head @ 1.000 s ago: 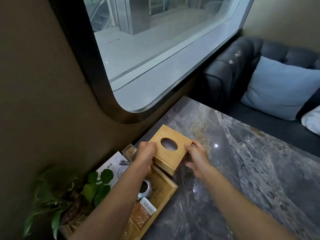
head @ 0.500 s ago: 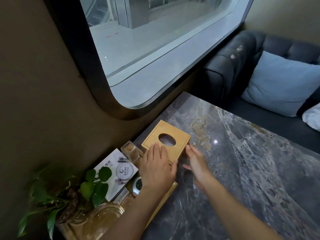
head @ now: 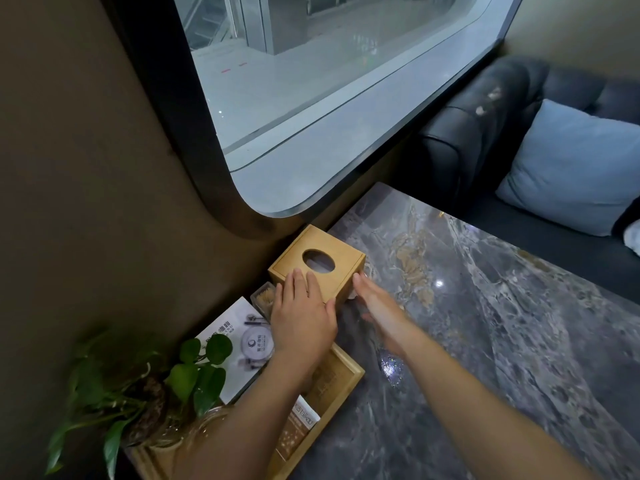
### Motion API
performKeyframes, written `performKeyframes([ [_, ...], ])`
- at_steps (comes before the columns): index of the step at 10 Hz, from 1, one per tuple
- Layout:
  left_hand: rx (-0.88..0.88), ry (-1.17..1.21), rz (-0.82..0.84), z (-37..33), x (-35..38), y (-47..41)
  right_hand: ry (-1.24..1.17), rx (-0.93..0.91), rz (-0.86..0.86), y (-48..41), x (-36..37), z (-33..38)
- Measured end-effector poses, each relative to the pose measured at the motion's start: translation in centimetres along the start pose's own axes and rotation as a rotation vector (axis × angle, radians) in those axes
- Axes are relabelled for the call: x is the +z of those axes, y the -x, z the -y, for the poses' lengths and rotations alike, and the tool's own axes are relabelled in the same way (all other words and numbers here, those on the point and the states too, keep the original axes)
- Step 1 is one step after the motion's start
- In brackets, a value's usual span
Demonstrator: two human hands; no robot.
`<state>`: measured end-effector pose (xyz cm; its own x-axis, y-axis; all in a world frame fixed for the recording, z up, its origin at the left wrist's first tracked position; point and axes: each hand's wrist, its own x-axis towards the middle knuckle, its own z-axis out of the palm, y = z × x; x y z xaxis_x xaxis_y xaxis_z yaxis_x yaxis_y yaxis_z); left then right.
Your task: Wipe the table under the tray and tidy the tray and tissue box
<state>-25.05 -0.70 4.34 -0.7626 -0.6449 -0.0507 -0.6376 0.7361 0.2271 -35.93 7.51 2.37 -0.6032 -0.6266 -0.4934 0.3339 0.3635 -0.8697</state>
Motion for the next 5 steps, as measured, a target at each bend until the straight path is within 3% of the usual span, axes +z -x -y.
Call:
performKeyframes([
  [3, -0.005, 0.029, 0.032, 0.2, -0.9, -0.3, 0.061, 0.028, 0.006, 0.0, -0.3, 0.8],
  [5, 0.039, 0.012, 0.008, -0.8, -2.1, -0.7, 0.503, -0.023, -0.049, 1.8, -2.6, 2.9],
])
